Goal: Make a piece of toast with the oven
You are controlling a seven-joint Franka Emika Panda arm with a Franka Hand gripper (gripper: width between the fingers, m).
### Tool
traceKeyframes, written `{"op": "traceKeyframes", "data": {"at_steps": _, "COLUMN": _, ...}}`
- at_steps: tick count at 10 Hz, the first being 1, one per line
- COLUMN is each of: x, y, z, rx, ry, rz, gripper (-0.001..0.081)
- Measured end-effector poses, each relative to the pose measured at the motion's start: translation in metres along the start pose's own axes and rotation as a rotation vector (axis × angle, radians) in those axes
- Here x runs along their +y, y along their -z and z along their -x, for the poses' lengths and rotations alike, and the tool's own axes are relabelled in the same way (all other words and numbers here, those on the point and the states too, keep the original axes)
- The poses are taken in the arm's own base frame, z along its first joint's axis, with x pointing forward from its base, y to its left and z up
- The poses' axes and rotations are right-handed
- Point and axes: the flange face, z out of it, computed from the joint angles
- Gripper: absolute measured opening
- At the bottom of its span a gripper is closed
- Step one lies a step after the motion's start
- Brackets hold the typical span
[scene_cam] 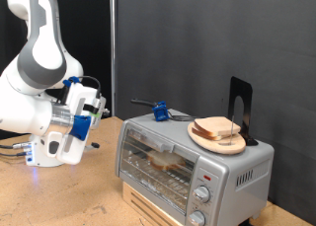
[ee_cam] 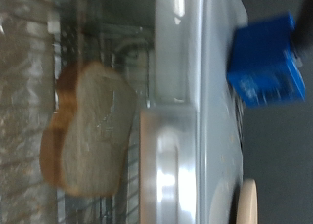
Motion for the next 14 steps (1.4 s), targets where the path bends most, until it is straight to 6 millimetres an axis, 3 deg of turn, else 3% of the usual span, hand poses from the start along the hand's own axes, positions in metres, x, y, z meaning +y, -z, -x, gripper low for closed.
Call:
{"op": "traceKeyframes", "data": {"at_steps": 4, "x": -0.05, "y": 0.004, "z": -0.046, "rx": 0.001, "ry": -0.053, "rz": -0.131, "gripper": 0.0808}}
{"op": "traceKeyframes", "data": {"at_steps": 5, "x": -0.056, "y": 0.001, "z": -0.056, "rx": 0.001, "ry": -0.058, "rz": -0.146, "gripper": 0.0808}}
{"op": "traceKeyframes", "data": {"at_steps": 7, "x": -0.058, "y": -0.002, "z": -0.056, "rx": -0.002, "ry": -0.073, "rz": -0.188, "gripper": 0.0808}}
{"op": "traceKeyframes", "data": {"at_steps": 10, "x": -0.081, "y": -0.028, "z": -0.082, "rx": 0.029, "ry": -0.1, "rz": -0.272, "gripper": 0.0808}}
{"op": "traceKeyframes", "data": {"at_steps": 14, "x": -0.117, "y": -0.044, "z": -0.132, "rx": 0.08, "ry": -0.109, "rz": -0.274, "gripper": 0.0808}}
